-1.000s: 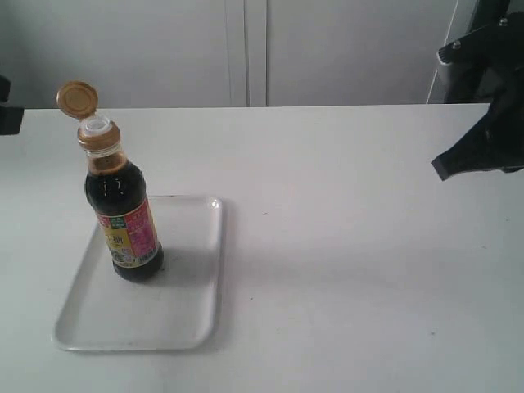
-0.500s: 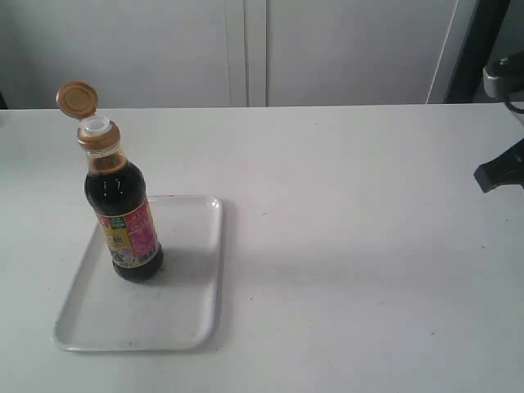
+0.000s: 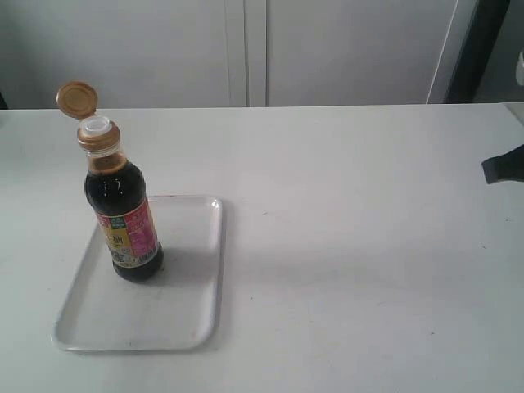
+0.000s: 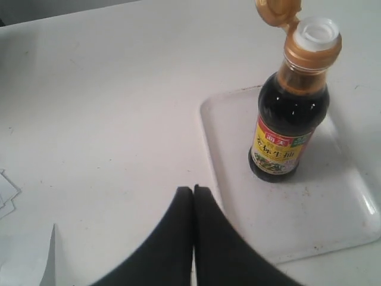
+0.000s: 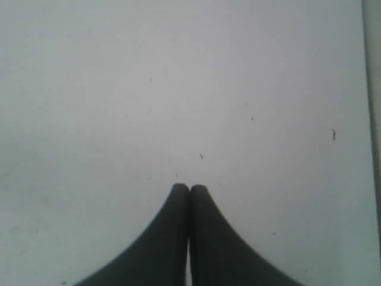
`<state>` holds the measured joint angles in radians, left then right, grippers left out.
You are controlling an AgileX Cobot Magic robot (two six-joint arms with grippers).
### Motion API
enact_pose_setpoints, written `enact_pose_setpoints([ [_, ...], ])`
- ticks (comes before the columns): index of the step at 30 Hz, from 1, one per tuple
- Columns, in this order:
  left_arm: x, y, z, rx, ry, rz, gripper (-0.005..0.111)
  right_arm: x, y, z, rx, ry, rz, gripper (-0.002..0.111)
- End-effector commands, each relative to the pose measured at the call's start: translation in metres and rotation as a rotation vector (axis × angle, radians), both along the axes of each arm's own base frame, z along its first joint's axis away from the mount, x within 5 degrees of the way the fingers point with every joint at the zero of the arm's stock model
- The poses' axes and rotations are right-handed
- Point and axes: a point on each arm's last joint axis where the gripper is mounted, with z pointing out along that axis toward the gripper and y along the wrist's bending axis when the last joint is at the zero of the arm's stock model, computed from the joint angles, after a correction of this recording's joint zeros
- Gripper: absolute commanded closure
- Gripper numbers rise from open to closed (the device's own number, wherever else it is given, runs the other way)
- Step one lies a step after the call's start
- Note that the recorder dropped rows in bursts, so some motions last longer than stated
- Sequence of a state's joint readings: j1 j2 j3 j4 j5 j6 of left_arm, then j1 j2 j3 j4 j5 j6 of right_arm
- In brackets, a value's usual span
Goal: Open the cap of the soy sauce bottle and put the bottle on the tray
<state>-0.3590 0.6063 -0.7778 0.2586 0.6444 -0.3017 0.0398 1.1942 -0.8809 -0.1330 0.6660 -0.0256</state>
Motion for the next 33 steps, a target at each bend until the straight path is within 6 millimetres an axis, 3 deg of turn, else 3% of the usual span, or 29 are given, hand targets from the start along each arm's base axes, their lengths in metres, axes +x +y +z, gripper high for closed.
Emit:
enact_pose_setpoints([
  [1, -0.01, 0.002, -0.009, -0.036, -0.044, -0.004, 0.107, -0.021, -0.002, 0.015, 0.021, -0.16, -0.007, 0.108],
  [10, -0.031, 0.01, -0.019, -0.067, -0.136, -0.013, 0.107, -0.061, -0.001, 0.033, 0.059, -0.415, 0.006, 0.108],
  [14, -0.04, 0.013, -0.025, -0.083, -0.176, -0.015, 0.107, -0.076, 0.0, 0.033, 0.064, -0.521, 0.017, 0.108],
  [33, -0.073, 0.025, -0.041, -0.163, -0.304, -0.009, 0.107, -0.141, 0.001, 0.006, 0.162, -0.916, 0.024, 0.108],
])
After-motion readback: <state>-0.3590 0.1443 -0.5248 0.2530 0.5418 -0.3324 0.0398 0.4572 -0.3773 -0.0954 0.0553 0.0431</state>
